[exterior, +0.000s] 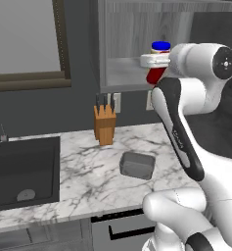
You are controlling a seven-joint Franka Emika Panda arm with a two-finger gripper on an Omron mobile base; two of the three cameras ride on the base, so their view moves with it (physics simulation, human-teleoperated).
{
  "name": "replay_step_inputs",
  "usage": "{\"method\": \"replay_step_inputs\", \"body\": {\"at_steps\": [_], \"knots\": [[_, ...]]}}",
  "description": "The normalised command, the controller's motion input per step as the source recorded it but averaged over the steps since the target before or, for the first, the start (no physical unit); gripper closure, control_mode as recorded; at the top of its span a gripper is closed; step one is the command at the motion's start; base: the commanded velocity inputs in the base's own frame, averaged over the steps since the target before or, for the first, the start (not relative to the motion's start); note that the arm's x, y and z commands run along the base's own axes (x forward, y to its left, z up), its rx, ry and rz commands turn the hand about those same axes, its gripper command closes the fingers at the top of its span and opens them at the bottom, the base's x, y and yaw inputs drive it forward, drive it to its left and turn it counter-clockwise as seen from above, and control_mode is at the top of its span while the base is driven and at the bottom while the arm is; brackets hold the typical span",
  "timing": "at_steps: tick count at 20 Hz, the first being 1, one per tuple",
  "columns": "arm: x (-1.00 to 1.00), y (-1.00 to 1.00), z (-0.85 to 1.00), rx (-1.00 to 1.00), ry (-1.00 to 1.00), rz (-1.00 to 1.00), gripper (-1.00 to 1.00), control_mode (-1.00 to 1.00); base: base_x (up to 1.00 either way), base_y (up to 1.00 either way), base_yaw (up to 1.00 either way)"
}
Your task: There are various items on the counter. Only move the condiments/shakers into the cabinet.
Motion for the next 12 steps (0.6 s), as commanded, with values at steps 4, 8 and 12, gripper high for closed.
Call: {"method": "replay_step_inputs", "body": {"at_steps": [4,8,12], "knots": [[0.15,0.1,0.0,0.0,0.0,-0.1,1.0,-1.0,0.0,0.0,0.0],[0.27,0.0,0.0,0.0,0.01,-0.04,1.0,-1.0,0.0,0.0,0.0],[0.42,0.0,0.0,0.0,0.06,-0.02,1.0,-1.0,0.0,0.0,0.0]]}}
